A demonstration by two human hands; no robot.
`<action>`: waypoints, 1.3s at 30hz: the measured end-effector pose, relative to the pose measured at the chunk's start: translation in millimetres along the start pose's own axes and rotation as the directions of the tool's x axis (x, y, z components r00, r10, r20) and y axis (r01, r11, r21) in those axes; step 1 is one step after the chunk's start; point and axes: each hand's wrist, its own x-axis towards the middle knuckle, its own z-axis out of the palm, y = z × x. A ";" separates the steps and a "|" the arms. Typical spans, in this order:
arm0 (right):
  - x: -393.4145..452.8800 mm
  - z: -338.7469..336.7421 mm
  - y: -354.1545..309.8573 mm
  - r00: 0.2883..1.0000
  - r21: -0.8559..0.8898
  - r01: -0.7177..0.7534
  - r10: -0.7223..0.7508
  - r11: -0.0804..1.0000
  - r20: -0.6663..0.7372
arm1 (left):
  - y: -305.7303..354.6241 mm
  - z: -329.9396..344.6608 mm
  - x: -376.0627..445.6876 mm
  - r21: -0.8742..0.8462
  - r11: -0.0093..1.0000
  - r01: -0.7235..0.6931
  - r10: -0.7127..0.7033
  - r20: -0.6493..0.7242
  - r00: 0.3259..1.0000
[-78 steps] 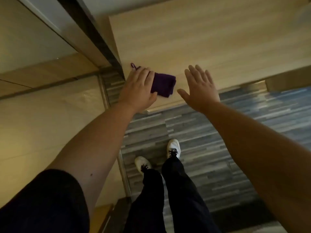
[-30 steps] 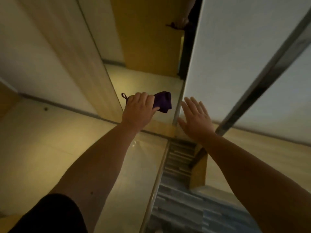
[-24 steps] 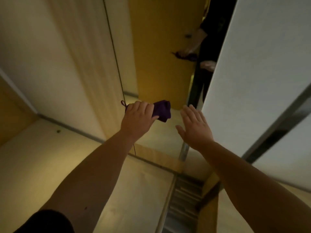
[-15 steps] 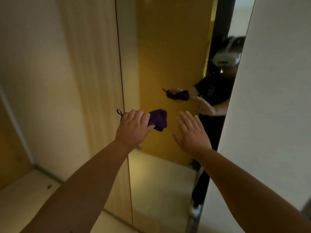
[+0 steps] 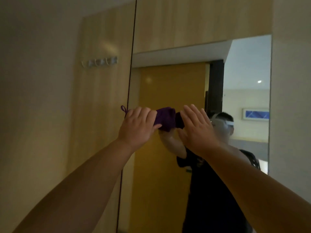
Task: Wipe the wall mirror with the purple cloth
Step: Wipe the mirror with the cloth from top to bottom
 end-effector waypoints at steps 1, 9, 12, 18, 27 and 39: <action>12.9 0.3 0.2 1.000 -0.022 -0.009 0.009 1.000 -0.010 | -7.1 5.6 7.6 -0.006 1.000 -0.004 0.004 -0.018 1.000; 89.2 -3.5 -3.9 0.992 -0.164 -0.051 0.031 0.985 -0.122 | -85.6 52.3 70.5 -0.130 0.991 0.039 -0.059 -0.159 0.985; 114.5 -2.9 0.8 0.990 -0.215 -0.080 0.052 0.973 -0.132 | -105.9 67.7 97.9 -0.156 0.987 0.037 -0.068 -0.199 0.978; 148.4 4.9 8.8 0.983 -0.281 -0.142 0.103 0.949 -0.149 | -121.7 93.3 137.9 -0.152 0.988 0.015 -0.039 -0.152 0.988; 156.0 26.6 24.9 0.974 -0.284 -0.146 0.087 0.948 -0.211 | -138.2 118.0 210.1 -0.240 0.969 0.062 -0.062 0.006 0.998; 148.9 22.8 22.2 0.955 -0.191 -0.127 0.068 0.973 -0.289 | -104.1 139.7 137.3 -0.353 0.932 -0.079 0.072 -0.033 0.997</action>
